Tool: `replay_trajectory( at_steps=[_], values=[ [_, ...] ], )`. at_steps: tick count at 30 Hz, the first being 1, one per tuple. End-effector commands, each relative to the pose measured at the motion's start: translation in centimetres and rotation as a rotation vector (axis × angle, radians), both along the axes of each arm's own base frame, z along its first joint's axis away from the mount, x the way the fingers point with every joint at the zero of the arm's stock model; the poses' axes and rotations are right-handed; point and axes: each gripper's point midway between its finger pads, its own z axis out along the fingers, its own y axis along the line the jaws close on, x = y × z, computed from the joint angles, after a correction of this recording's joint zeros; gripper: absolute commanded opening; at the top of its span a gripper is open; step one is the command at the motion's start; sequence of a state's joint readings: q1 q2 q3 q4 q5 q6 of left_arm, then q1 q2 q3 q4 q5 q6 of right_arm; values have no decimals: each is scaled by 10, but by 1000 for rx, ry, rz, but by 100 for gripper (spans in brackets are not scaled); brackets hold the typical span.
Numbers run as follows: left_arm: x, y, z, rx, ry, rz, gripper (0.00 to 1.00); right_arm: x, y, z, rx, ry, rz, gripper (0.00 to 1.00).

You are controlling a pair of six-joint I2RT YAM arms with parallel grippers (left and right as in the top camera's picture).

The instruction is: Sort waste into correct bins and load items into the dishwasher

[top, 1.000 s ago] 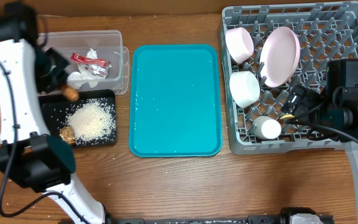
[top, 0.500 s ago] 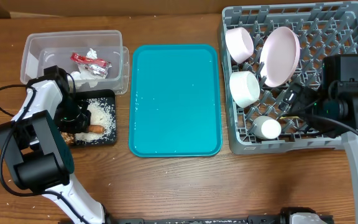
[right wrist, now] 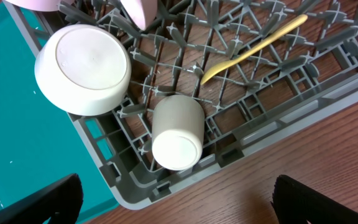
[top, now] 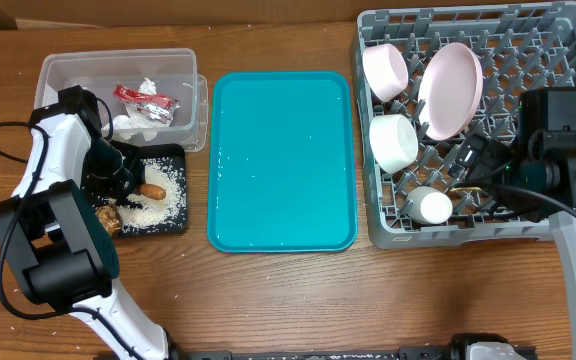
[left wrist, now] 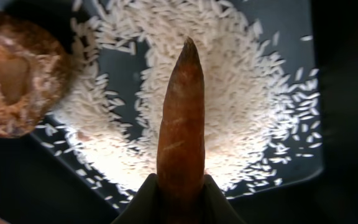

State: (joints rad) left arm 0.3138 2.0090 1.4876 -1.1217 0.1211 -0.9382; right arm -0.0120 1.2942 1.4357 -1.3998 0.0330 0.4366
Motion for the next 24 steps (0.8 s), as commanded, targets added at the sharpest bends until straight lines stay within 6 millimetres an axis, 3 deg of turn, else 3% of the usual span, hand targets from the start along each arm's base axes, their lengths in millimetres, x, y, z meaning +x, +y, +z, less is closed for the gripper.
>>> replay_trajectory(
  at_steps=[1,6,9,10,14,18,20,21,23,24],
  values=[
    [0,14,5,90,12,-34,43,2,0,4,-6,-14,7,100],
    [-6,32,5,194,48,-42,46,2,0,4,-6,-14,8,100],
    [8,22,11,127,-24,-167,26,3,2,7,-9,-28,46,100],
    [13,20,16,113,-49,-192,26,3,3,9,-9,-38,56,100],
    [33,12,67,96,-160,-303,16,-2,9,46,-7,-167,124,100],
    [49,-12,141,177,-331,-515,15,-26,19,94,-16,-316,234,100],
    [56,-39,173,226,-438,-655,18,-40,19,107,-22,-361,236,100],
    [62,-67,196,266,-531,-786,22,-51,19,114,-26,-392,236,100],
    [69,-98,214,298,-621,-910,24,-62,19,118,-29,-411,236,100],
    [70,-122,223,301,-664,-969,64,-67,19,120,-30,-422,236,100]
  ],
)
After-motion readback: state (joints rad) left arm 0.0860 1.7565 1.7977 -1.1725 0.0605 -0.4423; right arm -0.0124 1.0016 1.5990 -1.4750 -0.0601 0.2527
